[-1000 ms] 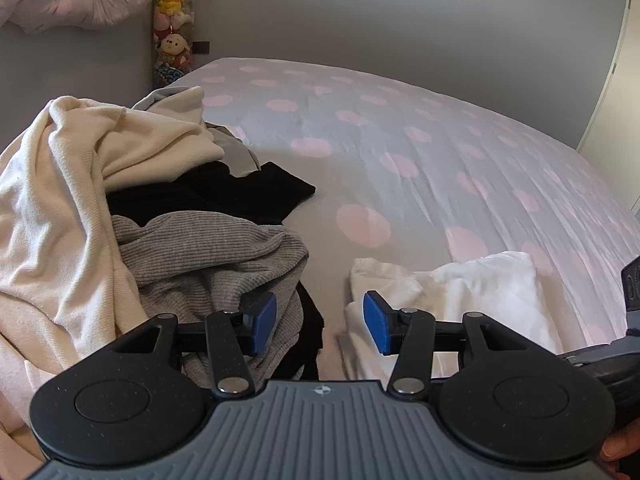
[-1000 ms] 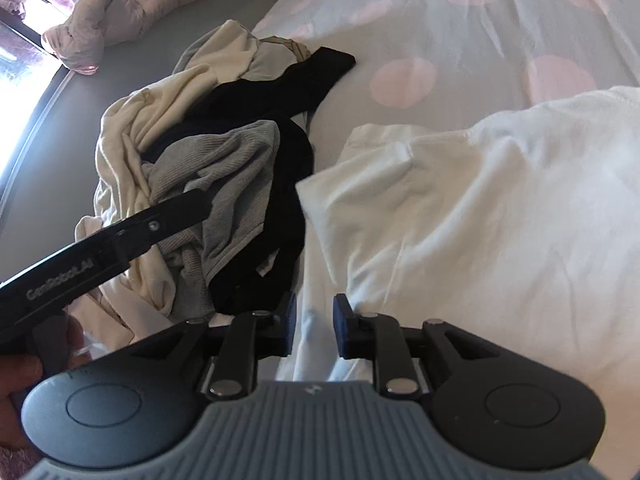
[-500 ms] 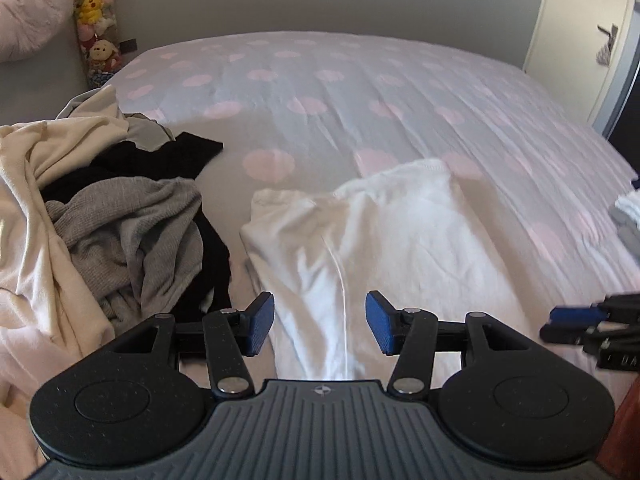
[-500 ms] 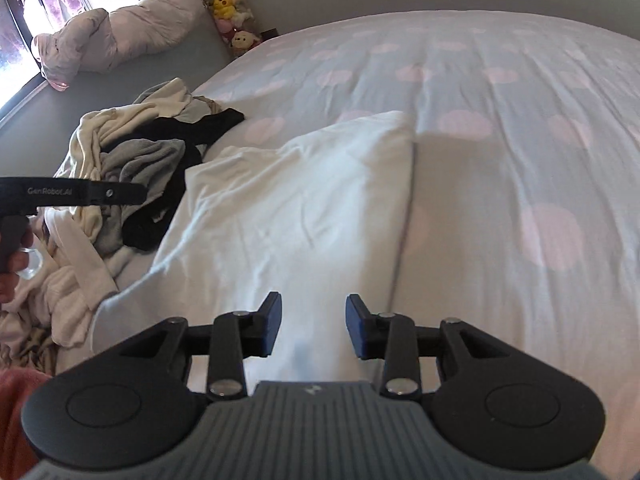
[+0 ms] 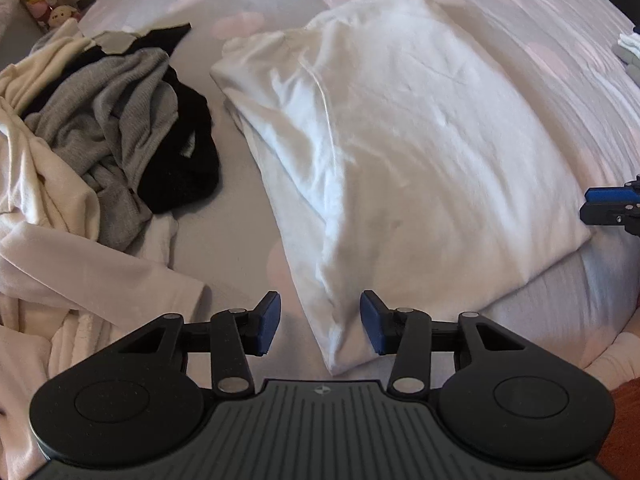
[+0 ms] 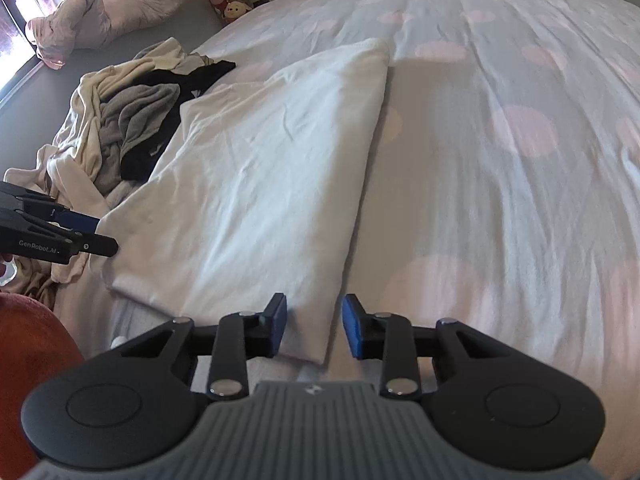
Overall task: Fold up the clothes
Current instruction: 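Open the right gripper and move both grippers to the cloth end, then grasp the cloth end with both grippers and fold it over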
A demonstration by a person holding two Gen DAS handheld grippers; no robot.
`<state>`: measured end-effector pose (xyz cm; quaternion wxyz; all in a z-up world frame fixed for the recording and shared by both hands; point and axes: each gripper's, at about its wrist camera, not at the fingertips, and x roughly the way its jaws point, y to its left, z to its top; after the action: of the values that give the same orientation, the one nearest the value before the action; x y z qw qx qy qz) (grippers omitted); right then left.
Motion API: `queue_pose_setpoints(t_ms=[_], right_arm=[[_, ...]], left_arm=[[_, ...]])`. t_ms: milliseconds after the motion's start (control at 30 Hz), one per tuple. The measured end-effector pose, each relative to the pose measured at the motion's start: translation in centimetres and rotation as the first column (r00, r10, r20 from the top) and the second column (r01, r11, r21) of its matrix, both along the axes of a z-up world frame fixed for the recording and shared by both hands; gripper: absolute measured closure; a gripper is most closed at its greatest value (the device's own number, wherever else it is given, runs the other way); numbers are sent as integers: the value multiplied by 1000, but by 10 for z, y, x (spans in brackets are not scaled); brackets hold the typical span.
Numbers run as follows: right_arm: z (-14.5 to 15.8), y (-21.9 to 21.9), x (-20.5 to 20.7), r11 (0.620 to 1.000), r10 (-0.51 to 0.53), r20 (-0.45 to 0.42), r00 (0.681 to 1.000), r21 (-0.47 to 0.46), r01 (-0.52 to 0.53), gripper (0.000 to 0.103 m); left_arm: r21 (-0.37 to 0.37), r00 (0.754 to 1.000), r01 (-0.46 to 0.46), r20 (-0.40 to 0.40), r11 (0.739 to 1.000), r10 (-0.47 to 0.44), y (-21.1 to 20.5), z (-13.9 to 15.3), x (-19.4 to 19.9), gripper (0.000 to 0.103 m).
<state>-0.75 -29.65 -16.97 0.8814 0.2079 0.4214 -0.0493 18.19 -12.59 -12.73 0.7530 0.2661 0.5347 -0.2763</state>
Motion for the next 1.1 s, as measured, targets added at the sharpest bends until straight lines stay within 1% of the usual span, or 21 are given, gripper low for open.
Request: queue_pose_setpoints(t_ms=[33,133,200,233,267,300,333,367,433,533,600,633,667,700,767,867,900,967,1100], right_arm=[[-2,0,1,1000,4,-7,1000,0,-4,74],[-10,1,4,1000,17,-30,999,1,-17,75],[-13,0,5,1000,23,-38,999,9,-22,75],[-14,-1,5,1000,23,-40,999,16,-23,75],[-15,-2,5,999,21,-39,999,27,-20,75],[-16,-5,4,999,17,-36,999,42,-15,75],[-17,-8,3,998,10,-32,999,64,-8,74],[-18,-12,2,996,2,-26,1000,94,0,72],[-21,-20,1,988,-20,-22,1000,154,24,72],[-27,-31,3,968,-48,-4,999,248,47,72],[-35,-35,5,947,-61,4,998,316,57,72],[-37,-37,6,938,-67,7,998,343,61,72],[-39,-39,6,929,-72,11,997,365,63,72],[-40,-40,6,922,-76,14,997,382,65,74],[-39,-41,5,917,-82,21,996,393,67,85],[-32,-39,3,927,-83,51,995,370,59,92],[-28,-38,2,929,-85,63,994,365,56,92],[-16,-39,-1,933,-78,87,993,356,42,93],[12,-45,-3,940,-46,104,994,341,8,94]], left_arm=[[13,1000,-8,-23,1000,8,0,-5,2,70],[46,997,-24,-66,999,27,0,-15,9,71],[91,996,-14,-90,996,22,-3,-23,12,70],[113,995,-8,-102,994,20,-5,-27,13,67],[127,995,-16,-99,992,29,-5,-28,14,60],[139,995,-25,-96,990,39,-5,-29,15,57],[152,995,-34,-93,988,49,-5,-29,16,48],[165,994,-43,-89,985,59,-5,-30,17,46],[140,990,-69,-114,988,86,2,-30,19,47],[100,983,-90,-151,991,105,9,-31,20,57],[102,986,-64,-146,993,78,7,-30,15,64],[104,988,-35,-145,994,50,4,-31,12,72],[105,989,-5,-144,994,20,1,-31,8,83],[110,990,24,-143,994,-8,-2,-32,4,87],[131,992,51,-125,990,-35,-5,-31,-2,88],[164,992,90,-98,982,-74,-9,-30,-11,92],[175,992,102,-89,979,-88,-10,-29,-14,93],[155,992,89,-104,984,-74,-3,-22,-15,96],[103,984,109,-149,989,-93,9,-3,-22,98]])
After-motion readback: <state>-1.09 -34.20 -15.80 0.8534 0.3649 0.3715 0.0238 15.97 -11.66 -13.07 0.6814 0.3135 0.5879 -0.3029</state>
